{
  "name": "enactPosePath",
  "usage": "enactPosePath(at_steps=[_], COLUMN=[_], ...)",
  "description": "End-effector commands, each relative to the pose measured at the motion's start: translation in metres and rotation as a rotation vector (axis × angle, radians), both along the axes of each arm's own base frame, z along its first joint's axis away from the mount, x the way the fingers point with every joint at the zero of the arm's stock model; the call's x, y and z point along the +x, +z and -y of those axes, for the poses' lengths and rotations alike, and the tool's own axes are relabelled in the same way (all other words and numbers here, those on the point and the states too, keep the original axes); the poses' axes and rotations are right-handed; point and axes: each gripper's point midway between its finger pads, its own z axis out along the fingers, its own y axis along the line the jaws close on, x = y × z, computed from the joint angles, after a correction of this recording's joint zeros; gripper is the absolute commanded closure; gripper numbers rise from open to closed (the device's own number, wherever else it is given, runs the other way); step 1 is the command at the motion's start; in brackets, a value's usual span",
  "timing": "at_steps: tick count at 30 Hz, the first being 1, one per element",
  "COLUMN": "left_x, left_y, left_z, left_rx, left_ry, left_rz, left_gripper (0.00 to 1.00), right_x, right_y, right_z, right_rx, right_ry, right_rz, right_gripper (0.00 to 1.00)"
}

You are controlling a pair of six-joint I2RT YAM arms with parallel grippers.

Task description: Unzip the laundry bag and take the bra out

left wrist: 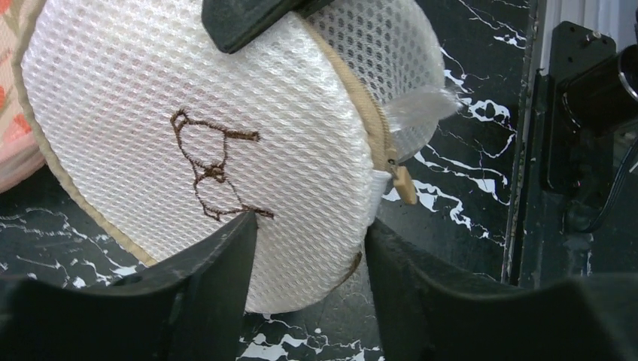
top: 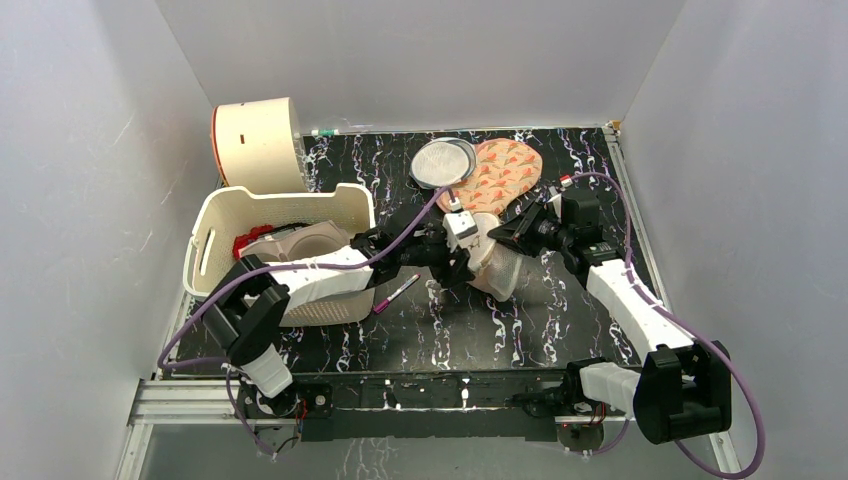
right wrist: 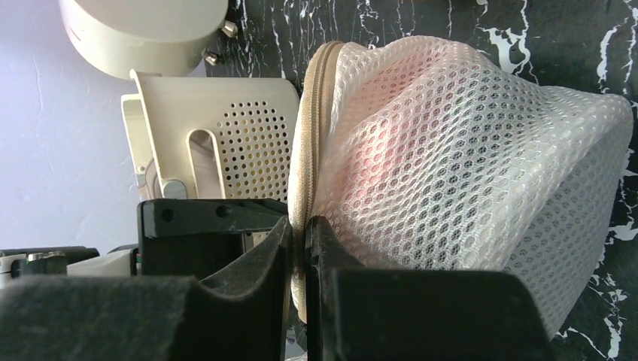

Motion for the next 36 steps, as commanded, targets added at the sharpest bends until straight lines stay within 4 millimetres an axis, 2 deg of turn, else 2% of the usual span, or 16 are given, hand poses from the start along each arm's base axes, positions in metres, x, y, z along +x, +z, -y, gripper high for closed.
enactPosePath(at_steps=[1,5,6,9,12,13,14,19,22,23,25,29,33,36], left_x=[0.012,0.022,0.023,0.024,0.025,0.025,0.027,0.031,0.033,0.033,0.033,0.036,0.041,0.046], left_y=[0.017,0.018,0.020,0.028,0.038,0.042,0.051,0.066,0.074,0.076,0.079,0.082,0.084,0.086], left_z=[0.010,0.007,0.006,0.005,0.004,0.004,0.004,0.002,0.000,0.000,0.000,-0.003,-0.006,-0.010], left_rx=[-0.044,0.002,0.008,-0.008,-0.036,-0.044,-0.061,-0.067,-0.083,-0.089,-0.097,-0.106,-0.114,-0.119], left_ry=[0.058,0.105,0.109,0.127,0.144,0.150,0.189,0.259,0.287,0.294,0.302,0.330,0.349,0.367], left_rz=[0.019,0.024,0.027,0.043,0.046,0.044,0.021,-0.032,-0.048,-0.053,-0.057,-0.069,-0.092,-0.109], left_gripper=[0.52,0.78,0.82,0.86,0.90,0.93,1.00,1.00,1.00,1.00,1.00,1.00,1.00,1.00], right_x=[0.004,0.005,0.007,0.017,0.028,0.030,0.033,0.022,0.010,0.001,-0.008,-0.037,-0.053,-0.061], right_y=[0.037,0.036,0.036,0.021,0.023,0.030,0.062,0.126,0.147,0.149,0.146,0.132,0.117,0.103], right_z=[-0.011,-0.013,-0.012,0.003,0.027,0.033,0.045,0.052,0.047,0.038,0.023,-0.020,-0.038,-0.040], right_rx=[0.019,-0.009,-0.034,-0.205,-0.399,-0.437,-0.504,-0.542,-0.565,-0.573,-0.618,-0.646,-0.751,-0.860], right_ry=[0.048,0.067,0.079,0.090,0.061,0.049,0.006,-0.038,-0.013,0.039,0.148,0.449,0.627,0.706], right_rz=[0.150,0.173,0.190,0.197,0.227,0.257,0.378,0.689,0.950,1.031,1.141,1.337,1.504,1.627], right_gripper=[0.97,0.95,0.93,0.75,0.57,0.51,0.34,0.22,0.21,0.22,0.23,0.25,0.31,0.35])
